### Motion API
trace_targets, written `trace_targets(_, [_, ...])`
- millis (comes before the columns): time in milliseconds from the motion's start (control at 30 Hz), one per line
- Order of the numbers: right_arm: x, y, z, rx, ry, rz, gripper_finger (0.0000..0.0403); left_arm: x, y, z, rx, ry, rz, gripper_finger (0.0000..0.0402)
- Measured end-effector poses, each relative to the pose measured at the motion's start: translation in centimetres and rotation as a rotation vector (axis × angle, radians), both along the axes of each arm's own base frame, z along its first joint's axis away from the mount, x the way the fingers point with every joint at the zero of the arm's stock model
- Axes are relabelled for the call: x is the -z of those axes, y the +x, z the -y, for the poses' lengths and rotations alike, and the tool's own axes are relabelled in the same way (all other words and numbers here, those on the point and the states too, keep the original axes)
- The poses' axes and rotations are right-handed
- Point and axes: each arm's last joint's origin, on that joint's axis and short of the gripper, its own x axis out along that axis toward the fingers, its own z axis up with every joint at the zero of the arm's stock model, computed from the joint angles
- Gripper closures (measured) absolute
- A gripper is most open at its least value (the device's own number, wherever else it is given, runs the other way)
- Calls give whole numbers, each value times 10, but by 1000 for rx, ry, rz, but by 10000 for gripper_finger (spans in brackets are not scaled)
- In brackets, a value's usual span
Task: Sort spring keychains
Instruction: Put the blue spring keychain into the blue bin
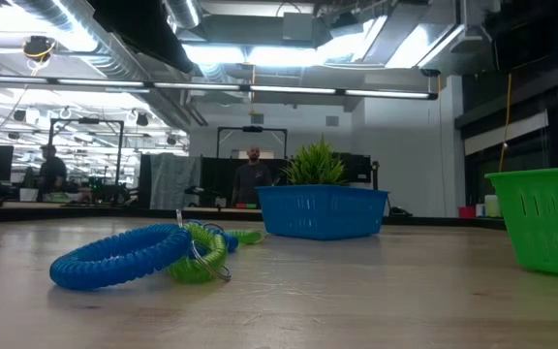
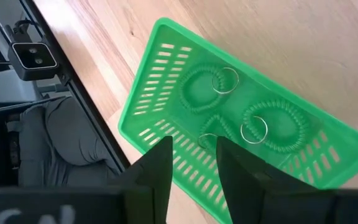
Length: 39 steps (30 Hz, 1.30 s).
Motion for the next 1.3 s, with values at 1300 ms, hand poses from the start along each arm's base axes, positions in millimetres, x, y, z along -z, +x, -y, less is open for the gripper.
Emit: trace_targets(1300, [13,69,-2,232,-564,594,283,39,22,-28,-119,-170,-222,384])
